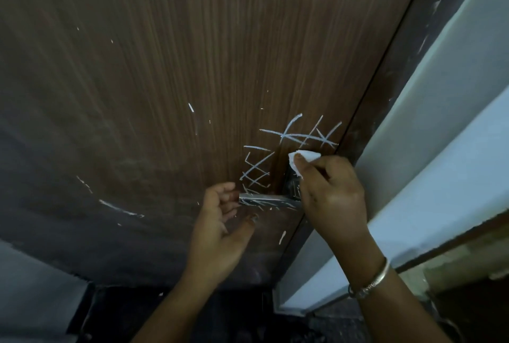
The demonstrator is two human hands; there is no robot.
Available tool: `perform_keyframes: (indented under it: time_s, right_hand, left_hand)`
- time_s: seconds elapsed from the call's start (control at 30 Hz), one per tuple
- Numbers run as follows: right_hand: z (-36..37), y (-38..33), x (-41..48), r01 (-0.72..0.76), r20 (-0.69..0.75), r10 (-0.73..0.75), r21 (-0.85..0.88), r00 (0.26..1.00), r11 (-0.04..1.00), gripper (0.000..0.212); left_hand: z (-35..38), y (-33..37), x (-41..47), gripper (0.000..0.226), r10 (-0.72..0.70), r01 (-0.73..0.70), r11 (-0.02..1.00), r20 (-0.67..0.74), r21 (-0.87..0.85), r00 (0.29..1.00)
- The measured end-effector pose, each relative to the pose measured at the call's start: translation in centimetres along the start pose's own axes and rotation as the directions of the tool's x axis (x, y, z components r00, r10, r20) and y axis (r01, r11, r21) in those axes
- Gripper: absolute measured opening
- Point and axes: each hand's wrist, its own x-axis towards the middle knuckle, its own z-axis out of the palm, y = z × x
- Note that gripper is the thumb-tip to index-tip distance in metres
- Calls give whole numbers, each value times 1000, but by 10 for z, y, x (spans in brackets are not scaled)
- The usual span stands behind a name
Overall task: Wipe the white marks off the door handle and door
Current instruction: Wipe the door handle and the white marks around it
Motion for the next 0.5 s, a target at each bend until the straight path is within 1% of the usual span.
perform_keyframes:
  time_s: [0.1, 0.2, 0.3, 0.4, 0.5]
  right_hand:
    - [-2, -1, -2, -6, 42, 6, 9, 999, 1000, 24]
    - [-2, -4, -2, -1, 52, 2, -6, 999, 1000, 16]
    - [0, -6, 1, 45, 73, -47, 20, 996, 999, 13]
    - [1, -5, -1, 73, 107, -72, -5, 992, 997, 15]
    - [-2, 0, -3, 37, 52, -37, -13, 998, 999, 13]
  left_hand:
    - [-5, 3, 1, 54, -8, 8, 1000, -6, 9, 1000]
    - [-9, 6, 4, 52, -14, 13, 999, 15, 33, 1000]
    - [-12, 10, 5, 49, -41, 39, 998, 31, 39, 999]
    - [-15, 11, 6, 48, -58, 55, 997, 64, 52, 996]
    - [-21, 10, 6, 49, -78, 67, 994, 131, 87, 988]
